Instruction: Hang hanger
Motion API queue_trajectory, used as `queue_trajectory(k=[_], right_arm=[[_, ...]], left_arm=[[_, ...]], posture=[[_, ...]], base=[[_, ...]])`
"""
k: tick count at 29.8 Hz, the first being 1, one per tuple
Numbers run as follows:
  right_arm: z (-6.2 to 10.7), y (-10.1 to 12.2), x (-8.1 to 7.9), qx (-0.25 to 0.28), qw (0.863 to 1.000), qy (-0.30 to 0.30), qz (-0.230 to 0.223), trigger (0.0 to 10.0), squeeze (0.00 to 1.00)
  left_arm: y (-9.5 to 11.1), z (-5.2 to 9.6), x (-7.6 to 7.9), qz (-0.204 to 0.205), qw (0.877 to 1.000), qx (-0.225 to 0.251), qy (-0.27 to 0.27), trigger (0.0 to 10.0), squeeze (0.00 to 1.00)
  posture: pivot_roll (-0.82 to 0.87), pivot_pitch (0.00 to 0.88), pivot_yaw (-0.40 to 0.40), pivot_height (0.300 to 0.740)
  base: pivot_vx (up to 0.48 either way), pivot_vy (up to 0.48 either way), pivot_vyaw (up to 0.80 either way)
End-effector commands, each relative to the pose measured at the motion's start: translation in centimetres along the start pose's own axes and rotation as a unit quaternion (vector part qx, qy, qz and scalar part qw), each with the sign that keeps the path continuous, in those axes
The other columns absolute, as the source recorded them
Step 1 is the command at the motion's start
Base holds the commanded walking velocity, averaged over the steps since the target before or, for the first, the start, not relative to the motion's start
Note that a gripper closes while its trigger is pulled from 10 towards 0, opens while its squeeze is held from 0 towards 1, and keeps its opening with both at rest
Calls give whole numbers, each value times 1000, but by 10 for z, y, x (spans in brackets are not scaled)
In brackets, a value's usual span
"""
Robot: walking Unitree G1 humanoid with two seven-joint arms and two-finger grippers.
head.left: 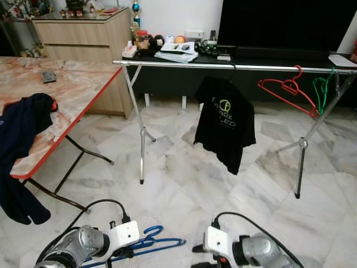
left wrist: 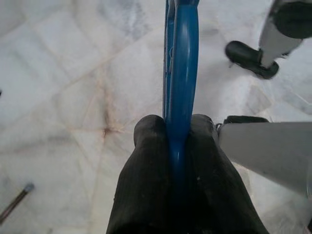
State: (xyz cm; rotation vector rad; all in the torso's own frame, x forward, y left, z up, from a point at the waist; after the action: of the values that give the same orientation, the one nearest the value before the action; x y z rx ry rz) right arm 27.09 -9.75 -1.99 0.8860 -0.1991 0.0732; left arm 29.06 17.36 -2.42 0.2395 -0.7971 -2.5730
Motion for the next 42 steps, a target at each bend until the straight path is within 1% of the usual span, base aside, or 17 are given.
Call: queue_trajectory(k=[1, 5, 7, 8, 11, 17, 18, 19, 20, 22, 28, 33, 35, 39, 40, 41, 42], right_arm=[[-4, 5, 2, 4, 1000, 0, 16, 10000, 0], [-9, 10, -3, 20, 1000, 16, 8, 10000, 0], [-12, 10, -12, 18, 998, 49, 18, 10000, 0], [-15, 12, -12, 19, 998, 46, 27, 10000, 0], [-18, 14, -8, 15, 999, 28, 31, 10000, 0], [-19, 15, -7, 16, 999, 20, 31, 10000, 0], [-20, 14, -1, 5, 999, -5, 38, 10000, 0], [-20, 14, -1, 5, 999, -5, 38, 10000, 0], [-19, 13, 4, -5, 999, -30, 43, 10000, 0], [-19, 12, 7, -10, 998, -49, 44, 10000, 0], [-18, 13, 6, 7, 999, -44, 18, 10000, 0], [-18, 17, -1, 32, 999, -1, -8, 10000, 0], [-18, 18, -1, 40, 999, 4, -17, 10000, 0], [-18, 20, 2, 41, 999, -3, -11, 10000, 0], [-18, 21, 3, 42, 999, -2, -12, 8588, 0], [-19, 23, 4, 45, 999, -6, -10, 2863, 0], [-19, 24, 5, 48, 999, -8, -9, 1725, 0]], left_arm=[[10, 7, -3, -14, 999, 4, -30, 10000, 0], [17, 10, -2, -7, 999, 17, -50, 10000, 0], [21, 11, -3, -11, 998, 21, -52, 10000, 0], [25, 12, -3, -17, 998, 23, -60, 10000, 0], [31, 15, -3, -23, 997, 29, -70, 10000, 0], [39, 23, -3, -32, 995, 31, -92, 10000, 0], [43, 24, -2, -35, 994, 35, -99, 10000, 0], [43, 24, -2, -35, 994, 35, -99, 10000, 0], [46, 25, 0, -41, 993, 36, -107, 10000, 0], [47, 26, 2, -47, 992, 33, -115, 10000, 0], [50, 29, 6, -63, 990, 24, -127, 10000, 0], [53, 30, 8, -65, 989, 24, -130, 10000, 0], [56, 32, 9, -68, 989, 24, -132, 10000, 0], [58, 36, 8, -72, 988, 24, -132, 10000, 0], [58, 36, 8, -73, 988, 23, -131, 10000, 0], [58, 37, 8, -74, 988, 22, -131, 10000, 0], [58, 37, 8, -75, 988, 22, -133, 10000, 0]], posture=[[54, 0, -13, 740], [62, 0, -16, 740], [65, 0, -17, 740], [65, 0, -17, 740], [73, 0, -18, 740], [83, 0, -19, 740], [83, 0, -19, 740], [83, 0, -19, 740], [85, 0, -20, 740], [89, 0, -20, 740], [92, 0, -20, 740], [98, 0, -19, 740], [116, 0, -23, 740], [125, 0, -24, 740], [131, 0, -23, 740], [132, 0, -22, 740], [133, 0, -21, 740]], base=[[0, 0, 0], [0, 0, 0], [0, 0, 0], [0, 0, 0], [0, 0, 0], [0, 0, 0], [0, 0, 0], [0, 0, 0], [0, 0, 0], [0, 0, 0], [0, 0, 0], [0, 0, 0], [0, 0, 0], [0, 0, 0], [0, 0, 0], [0, 0, 0], [0, 0, 0]])
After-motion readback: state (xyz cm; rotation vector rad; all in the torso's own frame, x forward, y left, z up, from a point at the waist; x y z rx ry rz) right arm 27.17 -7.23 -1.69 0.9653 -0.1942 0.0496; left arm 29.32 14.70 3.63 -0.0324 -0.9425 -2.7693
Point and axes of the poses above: a point about 5 cm out from each wrist's last joint towards the gripper, its own z axis pointing back from the gripper into the wrist, its own y axis along the axis of the wrist's last joint, x = y × z, the point moved 4 cm from there along -z, pointing out of the wrist towards the gripper, and after that the axes turned 14 degrees about z, right-handed, at the moved point
